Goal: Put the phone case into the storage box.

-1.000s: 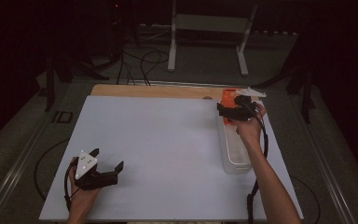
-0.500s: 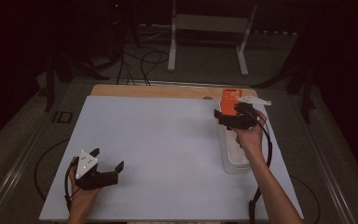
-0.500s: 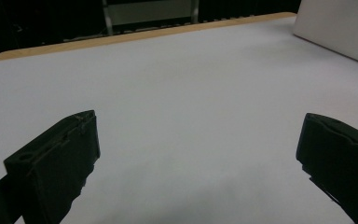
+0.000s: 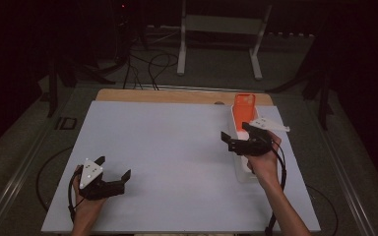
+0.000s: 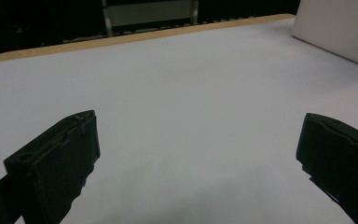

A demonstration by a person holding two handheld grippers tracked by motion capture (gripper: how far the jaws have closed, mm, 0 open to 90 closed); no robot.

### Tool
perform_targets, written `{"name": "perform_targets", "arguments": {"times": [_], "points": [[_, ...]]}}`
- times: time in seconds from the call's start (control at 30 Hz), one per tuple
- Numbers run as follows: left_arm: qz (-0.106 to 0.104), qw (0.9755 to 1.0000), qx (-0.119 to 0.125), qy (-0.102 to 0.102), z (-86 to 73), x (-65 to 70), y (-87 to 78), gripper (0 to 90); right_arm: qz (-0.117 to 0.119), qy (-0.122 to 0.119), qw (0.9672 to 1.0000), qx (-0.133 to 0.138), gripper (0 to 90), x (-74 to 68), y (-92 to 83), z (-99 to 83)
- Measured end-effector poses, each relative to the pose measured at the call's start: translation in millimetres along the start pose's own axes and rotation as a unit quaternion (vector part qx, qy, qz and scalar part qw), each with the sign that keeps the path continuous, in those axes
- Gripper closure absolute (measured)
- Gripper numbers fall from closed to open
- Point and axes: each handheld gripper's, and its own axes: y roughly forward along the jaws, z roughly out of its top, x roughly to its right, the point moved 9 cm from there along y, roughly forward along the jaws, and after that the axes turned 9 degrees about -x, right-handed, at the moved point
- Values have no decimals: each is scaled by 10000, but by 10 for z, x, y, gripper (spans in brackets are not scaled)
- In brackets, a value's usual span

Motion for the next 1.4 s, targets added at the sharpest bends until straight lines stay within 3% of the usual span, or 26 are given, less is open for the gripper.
{"name": "perform_targets", "arguments": {"times": [0.13, 0.53, 0.8, 1.13, 1.4], "points": [[-9, 10000, 26, 15, 12, 8, -15, 3, 103, -131, 9999, -42, 86, -115, -55, -147], [-66, 9998, 200, 59, 56, 27, -81, 3, 108, -365, 9989, 266, 86, -323, -180, -521], [-256, 9988, 298, 282, 71, 105, -101, 2, 236, -508, 9970, 531, 87, -415, -249, -776], [-368, 9982, 265, 388, 60, 145, -86, 2, 302, -525, 9950, 796, 87, -457, -350, -863], [-352, 9983, 206, 423, 48, 139, -66, 2, 330, -488, 9952, 786, 87, -447, -362, -904]]}}
